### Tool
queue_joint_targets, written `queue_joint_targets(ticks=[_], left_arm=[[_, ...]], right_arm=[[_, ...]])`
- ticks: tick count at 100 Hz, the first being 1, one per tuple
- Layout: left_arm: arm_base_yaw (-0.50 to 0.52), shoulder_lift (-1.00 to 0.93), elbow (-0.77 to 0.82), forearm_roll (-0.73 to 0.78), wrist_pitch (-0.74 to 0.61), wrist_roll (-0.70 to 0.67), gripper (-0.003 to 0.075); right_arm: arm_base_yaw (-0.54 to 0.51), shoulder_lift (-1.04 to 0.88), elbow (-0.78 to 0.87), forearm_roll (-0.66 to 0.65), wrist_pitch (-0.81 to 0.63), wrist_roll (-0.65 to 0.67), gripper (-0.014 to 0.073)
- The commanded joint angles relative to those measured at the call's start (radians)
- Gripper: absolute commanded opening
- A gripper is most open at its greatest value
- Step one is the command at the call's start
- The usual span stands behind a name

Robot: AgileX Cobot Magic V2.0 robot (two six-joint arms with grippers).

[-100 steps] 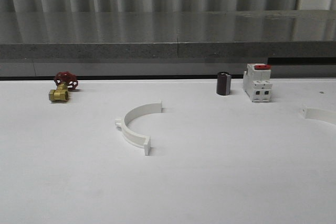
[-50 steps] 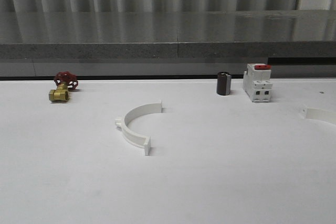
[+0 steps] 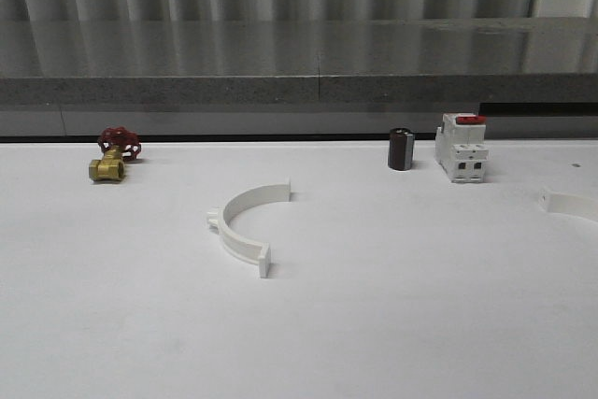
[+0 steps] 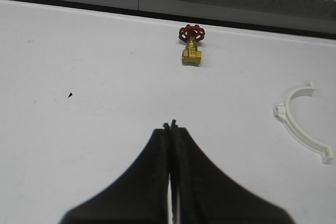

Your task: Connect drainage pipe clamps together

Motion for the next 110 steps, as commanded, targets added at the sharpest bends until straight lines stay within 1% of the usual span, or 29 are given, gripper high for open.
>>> queue_joint_targets(ticks=[1, 34, 47, 57, 61, 66, 71, 76, 78, 83, 90, 97, 110], left_arm=[[0.001, 0.005, -0.026, 0.003, -0.064, 0.002, -0.0020], [0.001, 0.005, -0.026, 0.003, -0.064, 0.002, -0.0020], [0.001, 0.005, -0.026, 0.003, -0.064, 0.002, -0.0020], [0.001, 0.005, -0.026, 0.003, -0.064, 0.002, -0.0020], [0.001, 0.005, -0.026, 0.003, -0.064, 0.002, -0.0020], [0.001, 0.005, -0.026, 0.003, -0.064, 0.002, -0.0020], [0.001, 0.005, -0.026, 0.003, -0.064, 0.002, -0.0020], [0.001, 0.005, -0.026, 0.003, -0.064, 0.002, -0.0020], [0.001, 0.005, -0.026, 0.003, -0.064, 0.002, -0.0020], [0.001, 0.005, -0.026, 0.003, -0.064, 0.002, -0.0020], [0.001, 0.005, -0.026, 0.003, -0.064, 0.002, -0.0020], [0.001, 0.005, -0.026, 0.003, -0.064, 0.002, -0.0020], [0.001, 0.005, -0.026, 0.003, -0.064, 0.002, -0.0020]], right_arm=[[-0.004, 0.092, -0.118, -0.003, 0.029, -0.009, -0.0068], [-0.004, 0.578, -0.480, 0.011, 0.340, -0.008, -0.0068], [-0.004, 0.751, -0.579, 0.025, 0.365, -0.009, -0.0068], [-0.004, 0.841, -0.611, 0.025, 0.346, -0.009, -0.0063], [-0.004, 0.872, -0.614, 0.025, 0.336, -0.009, -0.0048], [-0.004, 0.901, -0.614, 0.025, 0.326, -0.009, 0.0000], [-0.004, 0.926, -0.614, 0.025, 0.324, -0.009, 0.0081], [-0.004, 0.945, -0.614, 0.025, 0.324, -0.009, 0.0206], [-0.004, 0.951, -0.614, 0.025, 0.324, -0.009, 0.0241], [-0.004, 0.962, -0.614, 0.025, 0.324, -0.009, 0.0376], [-0.004, 0.973, -0.614, 0.025, 0.307, -0.009, 0.0500], [-0.004, 0.978, -0.614, 0.026, 0.284, -0.009, 0.0557], [-0.004, 0.987, -0.617, 0.045, 0.263, -0.003, 0.0561]])
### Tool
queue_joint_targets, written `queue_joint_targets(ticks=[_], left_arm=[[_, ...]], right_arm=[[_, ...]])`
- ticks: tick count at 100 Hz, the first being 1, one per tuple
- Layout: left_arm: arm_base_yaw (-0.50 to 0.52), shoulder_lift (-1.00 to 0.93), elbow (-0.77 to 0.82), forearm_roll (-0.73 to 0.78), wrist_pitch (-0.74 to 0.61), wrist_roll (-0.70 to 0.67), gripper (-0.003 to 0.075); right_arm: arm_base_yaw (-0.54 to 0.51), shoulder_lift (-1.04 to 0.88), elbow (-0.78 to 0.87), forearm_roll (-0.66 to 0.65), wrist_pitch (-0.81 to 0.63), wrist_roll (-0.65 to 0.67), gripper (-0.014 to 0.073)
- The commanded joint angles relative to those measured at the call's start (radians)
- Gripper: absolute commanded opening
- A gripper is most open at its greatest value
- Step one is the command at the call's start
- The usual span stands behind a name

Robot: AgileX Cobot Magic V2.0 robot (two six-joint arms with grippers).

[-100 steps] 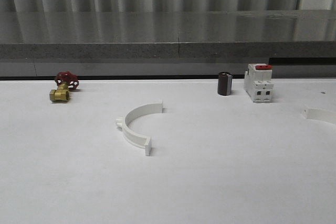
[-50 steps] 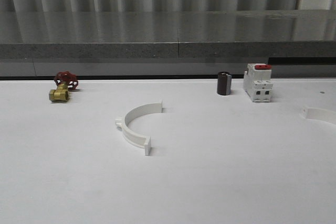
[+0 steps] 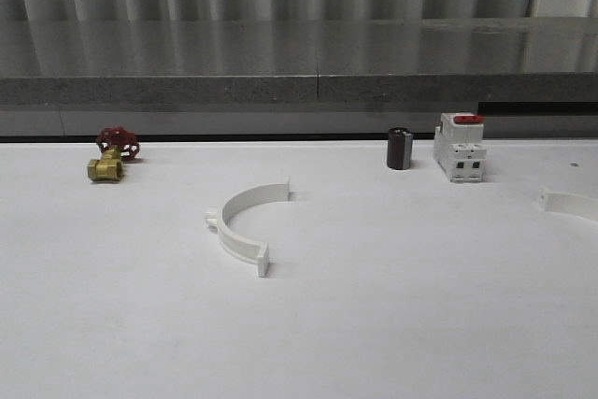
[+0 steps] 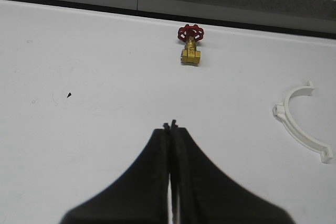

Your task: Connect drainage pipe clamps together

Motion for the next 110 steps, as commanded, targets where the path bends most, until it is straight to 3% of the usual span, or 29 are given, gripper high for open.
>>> queue_joint_targets(ticks=[1, 46, 77, 110], left_arm=[[0.001, 0.005, -0.026, 0.003, -0.064, 0.002, -0.0020], [0.001, 0.005, -0.026, 0.003, -0.064, 0.002, -0.0020], [0.001, 0.005, -0.026, 0.003, -0.064, 0.002, -0.0020], [0.001, 0.005, -0.026, 0.003, -0.064, 0.002, -0.0020]], right_arm=[[-0.004, 0.001, -0.038, 0.013, -0.074, -0.001, 0.0561], [-0.102, 0.396, -0.342, 0.013, 0.136, -0.050, 0.0561], [-0.104, 0.622, -0.395, 0.013, 0.084, -0.100, 0.0561], [-0.104, 0.726, -0.395, 0.013, 0.035, -0.150, 0.0561]])
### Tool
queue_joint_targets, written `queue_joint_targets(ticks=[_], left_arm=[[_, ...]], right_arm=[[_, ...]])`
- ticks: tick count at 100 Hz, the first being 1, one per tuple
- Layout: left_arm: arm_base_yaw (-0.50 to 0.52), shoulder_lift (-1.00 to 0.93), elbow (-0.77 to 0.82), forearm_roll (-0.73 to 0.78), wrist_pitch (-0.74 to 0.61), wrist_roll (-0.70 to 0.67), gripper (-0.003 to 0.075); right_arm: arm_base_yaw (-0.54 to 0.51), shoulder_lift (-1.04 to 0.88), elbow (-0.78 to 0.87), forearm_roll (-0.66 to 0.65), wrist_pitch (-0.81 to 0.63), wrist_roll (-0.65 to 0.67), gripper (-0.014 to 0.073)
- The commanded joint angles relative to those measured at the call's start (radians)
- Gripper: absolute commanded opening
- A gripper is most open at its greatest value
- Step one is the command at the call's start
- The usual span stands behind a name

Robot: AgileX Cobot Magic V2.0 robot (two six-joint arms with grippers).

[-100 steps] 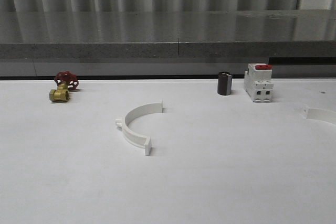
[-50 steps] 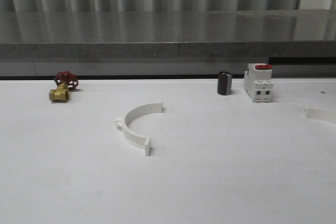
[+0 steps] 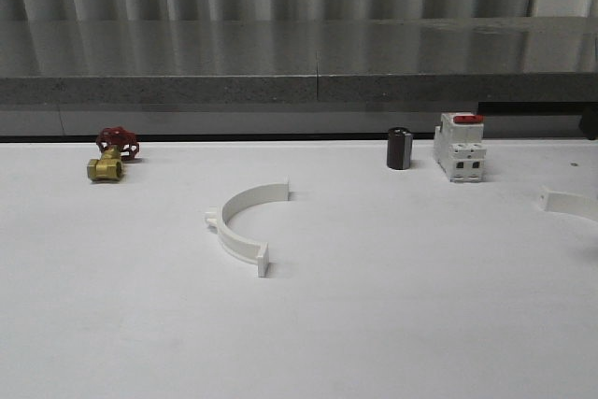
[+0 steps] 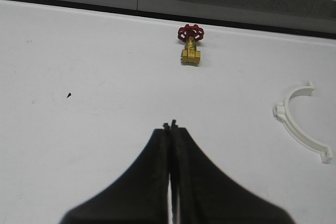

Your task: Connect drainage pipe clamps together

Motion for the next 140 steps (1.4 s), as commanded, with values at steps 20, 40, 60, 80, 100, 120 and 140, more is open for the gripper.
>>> queue_joint_targets(ticks=[20, 40, 60, 80, 100, 120, 140], left_arm=[[0.001, 0.005, -0.026, 0.003, -0.064, 0.000, -0.0020], [0.001, 0.005, -0.026, 0.003, -0.066, 0.000, -0.0020], [0.001, 0.005, -0.026, 0.003, -0.066, 0.000, -0.0020], [0.001, 0.005, -0.026, 0.003, -0.066, 0.000, -0.0020], [0.001, 0.005, -0.026, 0.003, -0.066, 0.000, -0.0020], [0.001, 0.005, -0.026, 0.003, -0.066, 0.000, -0.0020], [0.001, 0.005, -0.026, 0.003, -0.068, 0.000, -0.0020]], right_arm=[[-0.004, 0.022, -0.032, 0.001, -0.064, -0.017, 0.0561], [-0.004, 0.062, -0.032, 0.001, -0.077, -0.017, 0.0560], [-0.004, 0.070, -0.032, 0.001, -0.078, -0.017, 0.0525], [-0.004, 0.070, -0.032, 0.004, -0.067, -0.015, 0.0232], [-0.004, 0.066, -0.034, 0.031, -0.065, -0.015, 0.0097], [0.011, 0.022, -0.035, 0.046, -0.044, 0.038, 0.0097], [0.118, -0.034, -0.035, 0.037, -0.017, 0.164, 0.0097]])
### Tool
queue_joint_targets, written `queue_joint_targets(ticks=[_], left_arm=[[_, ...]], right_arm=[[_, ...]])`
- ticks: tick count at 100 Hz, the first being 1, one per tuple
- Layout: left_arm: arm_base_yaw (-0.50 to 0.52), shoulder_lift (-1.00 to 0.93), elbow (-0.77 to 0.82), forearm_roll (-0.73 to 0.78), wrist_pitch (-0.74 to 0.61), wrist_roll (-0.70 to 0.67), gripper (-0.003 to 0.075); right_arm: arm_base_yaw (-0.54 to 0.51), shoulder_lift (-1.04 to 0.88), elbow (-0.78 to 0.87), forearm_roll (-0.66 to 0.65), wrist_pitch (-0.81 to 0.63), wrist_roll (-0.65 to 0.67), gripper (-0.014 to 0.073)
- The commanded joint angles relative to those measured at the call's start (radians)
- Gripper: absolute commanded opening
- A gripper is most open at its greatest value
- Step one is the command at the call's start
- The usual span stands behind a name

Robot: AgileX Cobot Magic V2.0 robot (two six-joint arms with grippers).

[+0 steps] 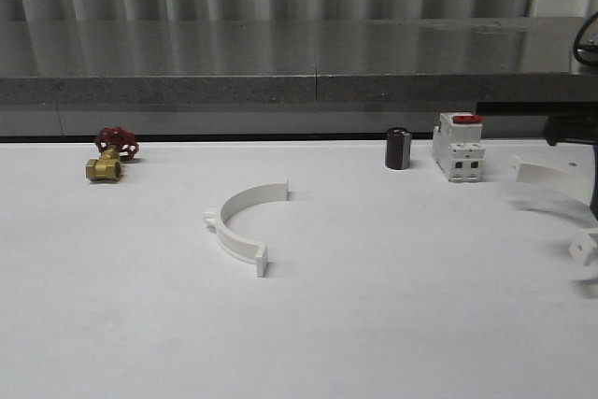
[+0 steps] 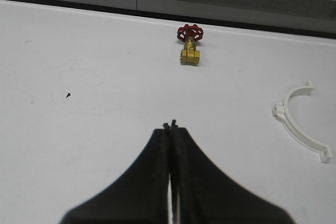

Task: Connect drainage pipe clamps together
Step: 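Grasp the second clamp half with the right gripper and lift it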

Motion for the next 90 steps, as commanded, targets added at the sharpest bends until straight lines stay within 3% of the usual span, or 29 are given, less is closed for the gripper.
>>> queue_joint_targets(ticks=[1, 20, 35, 61, 90], left_arm=[[0.001, 0.005, -0.026, 0.003, -0.068, 0.000, -0.0020], [0.001, 0.005, -0.026, 0.003, -0.068, 0.000, -0.0020], [0.001, 0.005, -0.026, 0.003, -0.068, 0.000, -0.0020], [0.001, 0.005, -0.026, 0.003, -0.068, 0.000, -0.0020], [0.001, 0.005, -0.026, 0.003, -0.068, 0.000, -0.0020]], right_arm=[[0.054, -0.070, -0.027, -0.001, 0.004, 0.071, 0.0097], [0.206, -0.075, -0.038, -0.072, 0.014, 0.258, 0.0097], [0.282, -0.075, -0.083, -0.094, 0.034, 0.291, 0.0097], [0.297, -0.075, -0.127, -0.088, 0.099, 0.291, 0.0097], [0.297, -0.075, -0.127, -0.088, 0.075, 0.291, 0.0097]])
